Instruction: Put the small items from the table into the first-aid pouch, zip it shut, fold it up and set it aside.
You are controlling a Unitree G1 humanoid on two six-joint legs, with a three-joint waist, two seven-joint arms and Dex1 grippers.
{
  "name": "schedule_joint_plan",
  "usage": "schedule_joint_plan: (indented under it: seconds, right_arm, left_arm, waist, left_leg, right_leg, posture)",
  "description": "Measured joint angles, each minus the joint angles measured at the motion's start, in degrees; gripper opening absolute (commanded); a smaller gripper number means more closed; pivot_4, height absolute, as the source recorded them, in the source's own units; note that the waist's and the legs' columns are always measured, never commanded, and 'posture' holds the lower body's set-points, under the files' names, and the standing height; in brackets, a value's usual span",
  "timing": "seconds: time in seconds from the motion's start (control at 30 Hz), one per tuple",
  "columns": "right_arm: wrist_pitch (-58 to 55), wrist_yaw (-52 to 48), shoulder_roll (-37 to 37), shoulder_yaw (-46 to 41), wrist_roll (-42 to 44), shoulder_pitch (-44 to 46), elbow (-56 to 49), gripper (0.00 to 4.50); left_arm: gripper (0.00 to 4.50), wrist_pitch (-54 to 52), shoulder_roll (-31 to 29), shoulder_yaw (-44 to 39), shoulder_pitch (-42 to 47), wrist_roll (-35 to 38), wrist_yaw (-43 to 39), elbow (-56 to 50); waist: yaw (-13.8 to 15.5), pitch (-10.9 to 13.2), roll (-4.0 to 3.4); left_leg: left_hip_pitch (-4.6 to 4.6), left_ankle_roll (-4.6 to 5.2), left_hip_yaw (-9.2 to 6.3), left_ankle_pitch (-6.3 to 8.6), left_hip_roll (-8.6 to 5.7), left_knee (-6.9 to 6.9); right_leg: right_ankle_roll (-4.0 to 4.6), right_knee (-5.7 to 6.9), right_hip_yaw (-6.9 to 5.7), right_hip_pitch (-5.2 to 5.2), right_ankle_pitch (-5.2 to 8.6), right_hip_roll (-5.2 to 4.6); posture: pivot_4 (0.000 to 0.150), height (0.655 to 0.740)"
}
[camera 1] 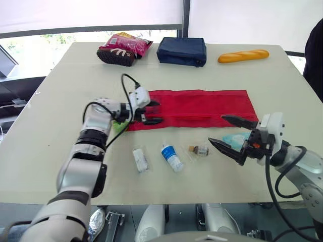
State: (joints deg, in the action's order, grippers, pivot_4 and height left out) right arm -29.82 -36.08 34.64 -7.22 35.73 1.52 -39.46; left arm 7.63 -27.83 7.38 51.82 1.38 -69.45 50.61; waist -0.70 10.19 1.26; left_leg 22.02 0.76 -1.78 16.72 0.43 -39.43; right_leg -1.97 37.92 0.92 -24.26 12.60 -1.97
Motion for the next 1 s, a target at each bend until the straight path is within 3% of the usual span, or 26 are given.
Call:
schedule_joint_plan:
  seconds: [0.23, 0.47, 0.57, 0.63, 0.73, 0.83, 1.0]
  right_arm:
    - [-0.2, 4.2, 0.5, -2.5, -3.1, -2.1, -0.5, 4.49]
    - [-1.6, 7.0, 0.5, -4.4, -2.6, -5.4, -4.7, 4.49]
    - [-2.6, 7.9, 0.7, -7.1, -1.7, -8.1, -6.8, 4.5]
    - [-2.9, 7.9, 1.0, -9.4, -0.7, -10.5, -8.5, 4.5]
    - [-3.4, 7.9, 1.2, -12.9, 1.1, -13.4, -11.0, 4.5]
    - [-3.4, 7.6, 1.3, -14.6, 1.9, -15.5, -12.0, 4.5]
    - [-3.4, 7.0, 2.4, -16.2, 3.8, -16.8, -12.4, 4.5]
  left_arm:
    - [4.05, 2.4, 6.9, 2.0, 4.7, -4.2, 7.8, 7.8]
    - [4.05, 5.9, 10.1, 2.2, 8.3, -6.5, 11.1, 15.0]
    - [3.38, 7.2, 10.4, 2.3, 8.7, -7.1, 11.1, 16.1]
    - [2.43, 7.9, 10.3, 2.3, 8.8, -7.4, 10.9, 16.7]
    - [1.46, 8.6, 10.2, 2.3, 8.8, -7.9, 10.8, 17.6]
    - [0.03, 9.0, 10.1, 2.3, 8.8, -8.2, 10.5, 18.0]
    - [0.03, 9.2, 10.0, 2.2, 8.8, -8.5, 10.3, 18.3]
  waist:
    - [-0.1, 0.0, 0.01]
    - [0.0, 0.0, 0.02]
    - [0.0, 0.0, 0.03]
    - [0.0, 0.0, 0.03]
    - [-0.1, 0.0, 0.03]
    - [-0.1, 0.0, 0.03]
    - [-0.1, 0.0, 0.03]
  left_leg:
    - [-0.01, 0.0, 0.16, 0.0, -0.01, 0.01]
    - [-0.01, 0.0, 0.18, 0.0, -0.03, 0.01]
    - [0.0, 0.0, 0.19, 0.0, -0.03, 0.02]
    - [0.0, 0.0, 0.18, 0.0, -0.03, 0.02]
    - [-0.05, 0.0, 0.2, 0.0, -0.02, 0.02]
    - [-0.11, 0.0, 0.2, 0.0, -0.02, 0.02]
    - [-0.16, 0.0, 0.21, 0.0, -0.01, 0.01]
  right_leg:
    - [0.0, -0.01, 0.01, 0.0, 0.0, 0.02]
    - [0.0, -0.01, -0.01, 0.02, 0.0, 0.02]
    - [0.0, -0.03, -0.01, 0.02, 0.0, 0.02]
    - [0.0, -0.03, -0.01, 0.03, 0.0, 0.01]
    - [-0.01, -0.01, 0.01, 0.06, 0.01, 0.02]
    - [-0.02, 0.0, 0.01, 0.11, 0.01, 0.03]
    - [-0.03, 0.0, 0.01, 0.16, 0.01, 0.05]
  posture:
    - [0.15, 0.74]
    - [0.15, 0.74]
    - [0.15, 0.74]
    - [0.15, 0.74]
    - [0.15, 0.74]
    - [0.15, 0.74]
    - [0.15, 0.74]
